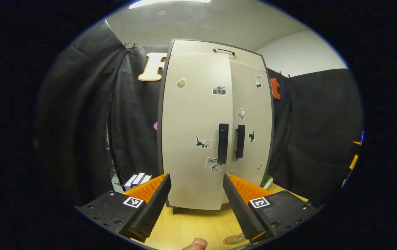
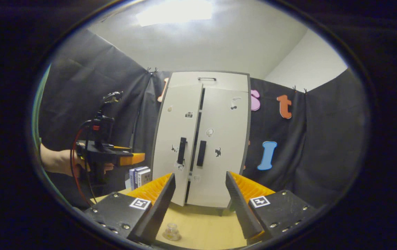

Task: Grasp the bottle in the cabinet with the left hand and place it on the coaster, then close the right door with the right hand and the left door with the left hand.

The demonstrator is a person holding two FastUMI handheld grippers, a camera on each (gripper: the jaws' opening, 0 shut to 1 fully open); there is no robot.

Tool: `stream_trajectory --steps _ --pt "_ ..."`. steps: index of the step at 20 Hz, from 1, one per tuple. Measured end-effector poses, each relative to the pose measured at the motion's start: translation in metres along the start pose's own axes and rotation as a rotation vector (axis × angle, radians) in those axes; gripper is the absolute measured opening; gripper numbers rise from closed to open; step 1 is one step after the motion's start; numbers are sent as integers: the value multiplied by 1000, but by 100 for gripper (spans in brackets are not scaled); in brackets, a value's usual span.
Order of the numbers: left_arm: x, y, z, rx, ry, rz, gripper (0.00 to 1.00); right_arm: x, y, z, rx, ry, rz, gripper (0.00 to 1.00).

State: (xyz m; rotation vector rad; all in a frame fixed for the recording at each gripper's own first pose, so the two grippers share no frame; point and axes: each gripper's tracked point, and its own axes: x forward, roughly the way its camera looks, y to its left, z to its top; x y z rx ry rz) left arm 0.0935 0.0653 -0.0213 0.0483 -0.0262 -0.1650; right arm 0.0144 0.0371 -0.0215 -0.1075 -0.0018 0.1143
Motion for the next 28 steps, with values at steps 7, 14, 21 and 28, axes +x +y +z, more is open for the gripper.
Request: stream_trajectory --steps 7,14,21,28 --pt "-3 7 2 -10 -5 6 95 7 5 -4 17 28 -26 89" --pt "-7 -1 3 3 -21 -20 96 6 10 5 62 9 -5 86" --pt "-9 -9 7 22 -38 -48 95 7 10 0 59 46 -25 89" --pt "-9 -10 13 11 -52 -50 95 5 11 4 27 40 -26 89"
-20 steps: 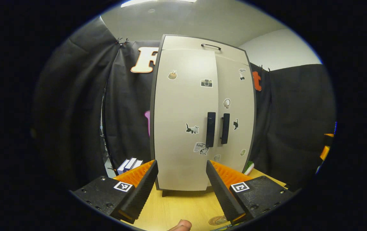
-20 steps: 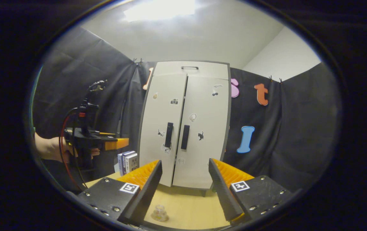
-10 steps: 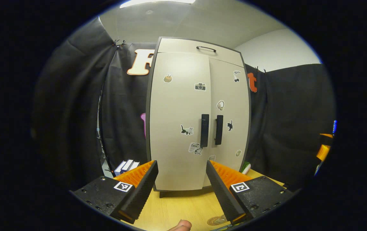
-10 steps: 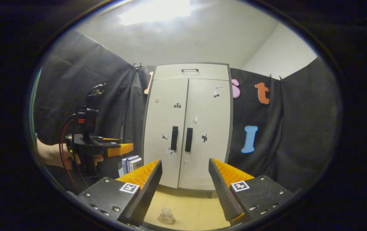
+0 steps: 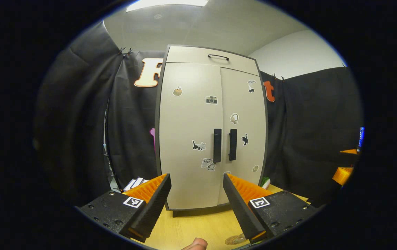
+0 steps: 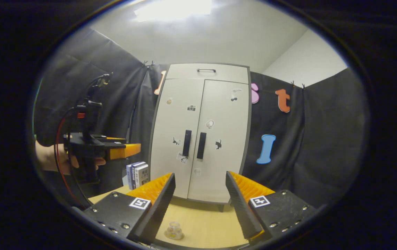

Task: Grasp the bottle in the cabinet with the left hand and place it on the coaster, then close the right door with the right hand and the left door with the left hand.

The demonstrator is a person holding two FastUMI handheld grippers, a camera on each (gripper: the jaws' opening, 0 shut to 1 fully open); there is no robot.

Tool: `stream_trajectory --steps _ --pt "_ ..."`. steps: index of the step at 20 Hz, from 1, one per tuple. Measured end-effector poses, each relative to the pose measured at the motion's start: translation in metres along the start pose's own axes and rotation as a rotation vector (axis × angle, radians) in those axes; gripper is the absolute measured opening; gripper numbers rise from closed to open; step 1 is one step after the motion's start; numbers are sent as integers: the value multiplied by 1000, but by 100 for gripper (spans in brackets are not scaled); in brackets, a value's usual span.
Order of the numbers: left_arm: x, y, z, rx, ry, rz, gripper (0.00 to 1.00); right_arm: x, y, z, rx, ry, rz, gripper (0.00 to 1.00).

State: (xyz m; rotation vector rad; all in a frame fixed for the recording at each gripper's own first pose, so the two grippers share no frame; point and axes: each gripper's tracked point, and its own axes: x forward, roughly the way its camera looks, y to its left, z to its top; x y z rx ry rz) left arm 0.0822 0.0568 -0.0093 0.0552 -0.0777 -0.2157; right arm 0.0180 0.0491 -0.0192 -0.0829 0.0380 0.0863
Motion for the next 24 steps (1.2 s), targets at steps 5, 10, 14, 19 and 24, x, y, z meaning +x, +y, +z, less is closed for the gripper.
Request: stream_trajectory --steps 5,10,14,19,24 --pt "0 -2 -7 16 14 -10 96 2 -1 6 57 -13 -26 89" --pt "1 -3 -4 11 -1 -19 95 5 -1 1 49 12 -28 89" --pt "3 0 -5 17 2 -15 95 8 0 -7 -27 43 -30 89" --pt "1 4 -5 34 2 -3 95 6 4 -2 -21 16 -2 89" --pt "0 -1 -1 15 2 -15 95 9 4 4 45 -3 -12 89"
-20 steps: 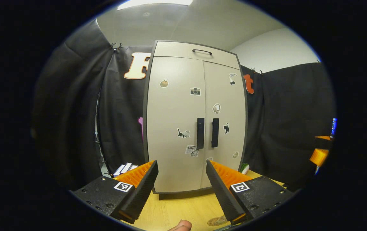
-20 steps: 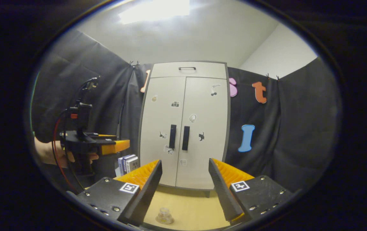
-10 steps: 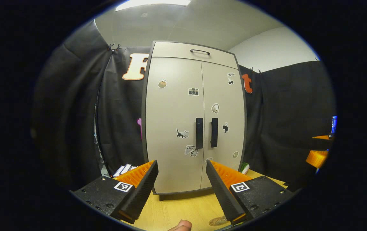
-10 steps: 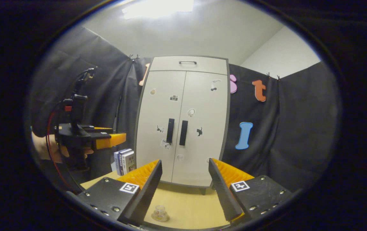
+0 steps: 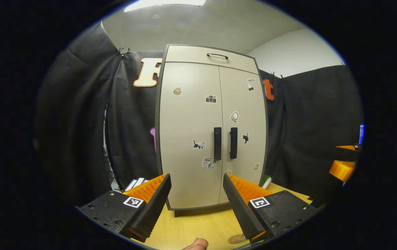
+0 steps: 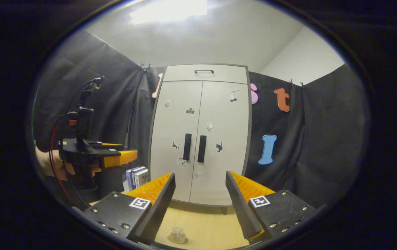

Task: Grasp the bottle in the cabinet with the left hand and place it on the coaster, then close the right door with the right hand and the left door with the left hand.

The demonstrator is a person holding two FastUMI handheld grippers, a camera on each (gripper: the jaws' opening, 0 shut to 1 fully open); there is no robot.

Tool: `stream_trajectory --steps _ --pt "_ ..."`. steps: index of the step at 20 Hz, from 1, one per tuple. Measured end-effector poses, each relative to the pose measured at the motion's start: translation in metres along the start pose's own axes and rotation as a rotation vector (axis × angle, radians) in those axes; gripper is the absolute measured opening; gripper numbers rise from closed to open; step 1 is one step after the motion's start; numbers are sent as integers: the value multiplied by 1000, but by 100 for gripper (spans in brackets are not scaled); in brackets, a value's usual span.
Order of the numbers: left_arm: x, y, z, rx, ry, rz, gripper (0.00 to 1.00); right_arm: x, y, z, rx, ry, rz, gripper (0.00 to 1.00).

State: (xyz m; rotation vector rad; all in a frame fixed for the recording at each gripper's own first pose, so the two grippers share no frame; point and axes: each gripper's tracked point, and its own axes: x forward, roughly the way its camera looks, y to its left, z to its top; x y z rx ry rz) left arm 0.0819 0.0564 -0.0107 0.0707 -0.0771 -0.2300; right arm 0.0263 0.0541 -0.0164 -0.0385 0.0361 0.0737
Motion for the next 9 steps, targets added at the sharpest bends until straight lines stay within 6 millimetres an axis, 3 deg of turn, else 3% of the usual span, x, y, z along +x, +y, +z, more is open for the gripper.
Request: stream_trajectory --steps 5,9 --pt "7 -10 4 -11 4 -15 95 1 1 0 -1 0 -4 89" --pt "22 -19 5 -23 3 -37 95 29 -9 8 32 -19 -1 89"
